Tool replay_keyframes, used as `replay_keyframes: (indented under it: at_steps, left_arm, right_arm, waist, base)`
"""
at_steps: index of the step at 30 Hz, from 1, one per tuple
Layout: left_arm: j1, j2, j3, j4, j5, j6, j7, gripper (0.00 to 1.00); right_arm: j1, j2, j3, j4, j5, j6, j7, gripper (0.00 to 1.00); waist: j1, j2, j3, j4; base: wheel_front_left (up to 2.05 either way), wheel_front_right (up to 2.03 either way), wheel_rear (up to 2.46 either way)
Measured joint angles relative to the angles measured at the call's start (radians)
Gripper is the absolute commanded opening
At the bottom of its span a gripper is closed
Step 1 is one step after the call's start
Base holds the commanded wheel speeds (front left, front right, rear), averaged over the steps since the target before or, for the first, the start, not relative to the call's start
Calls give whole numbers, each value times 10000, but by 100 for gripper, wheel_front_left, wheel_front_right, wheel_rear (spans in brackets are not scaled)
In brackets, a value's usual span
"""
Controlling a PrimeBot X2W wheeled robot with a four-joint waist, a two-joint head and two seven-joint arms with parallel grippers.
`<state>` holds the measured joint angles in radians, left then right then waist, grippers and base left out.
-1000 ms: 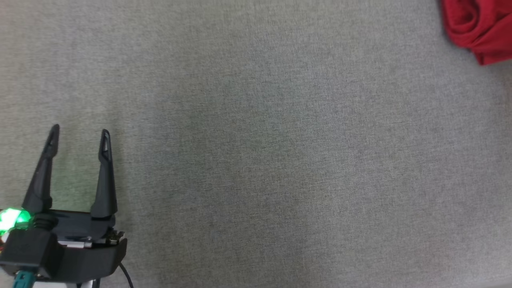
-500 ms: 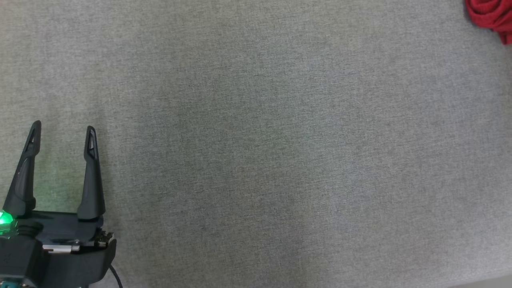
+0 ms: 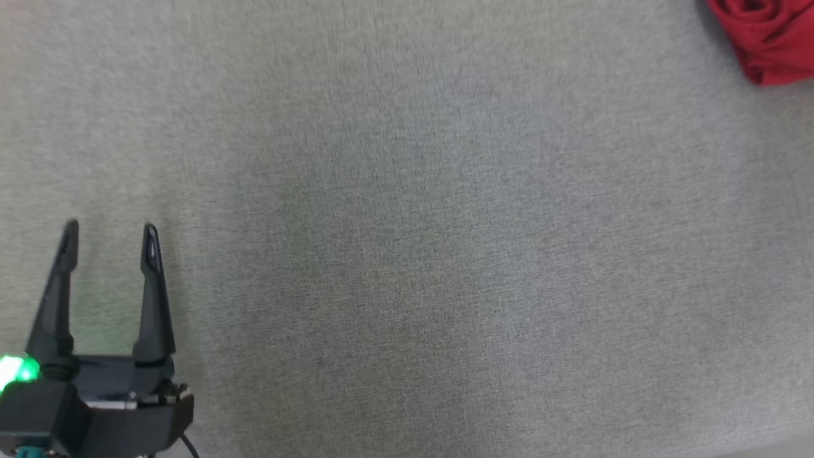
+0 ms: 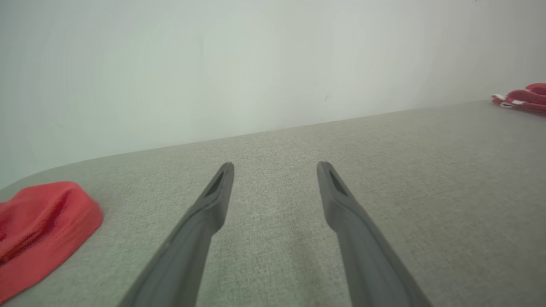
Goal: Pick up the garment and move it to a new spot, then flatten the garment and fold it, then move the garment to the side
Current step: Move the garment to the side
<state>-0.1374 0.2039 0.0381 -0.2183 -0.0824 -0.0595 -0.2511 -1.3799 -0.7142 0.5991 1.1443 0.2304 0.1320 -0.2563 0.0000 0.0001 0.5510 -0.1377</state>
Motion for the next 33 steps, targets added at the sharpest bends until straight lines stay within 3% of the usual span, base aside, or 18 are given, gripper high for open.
replay_keyframes:
  at_steps: [7,16,17,33]
  left_arm:
    - [472,-224,54,704,-299,81,-69,100]
    - [1009,-525,0,1641,-518,73,-104,100]
    - [1149,-581,-17,1778,-527,69,-113,100]
    - [1799,-849,17,2569,-713,-107,-115,100]
  right_arm:
    - [1635,451,-1256,-1787,176,0,-50,100]
    - [5037,1066,-3108,-4468,224,0,-52,100]
    - [5833,1256,-3375,-4959,207,0,-54,100]
    - [10529,3519,-5916,-8054,52,0,-54,100]
  waist:
    - [-1,-1,-910,115]
    - [-2,-2,-2306,453]
    - [-3,-2,-2621,567]
    - [-2,-2,-4556,1523]
  base:
    - [0,0,0]
    - [0,0,0]
    - [0,0,0]
    - [0,0,0]
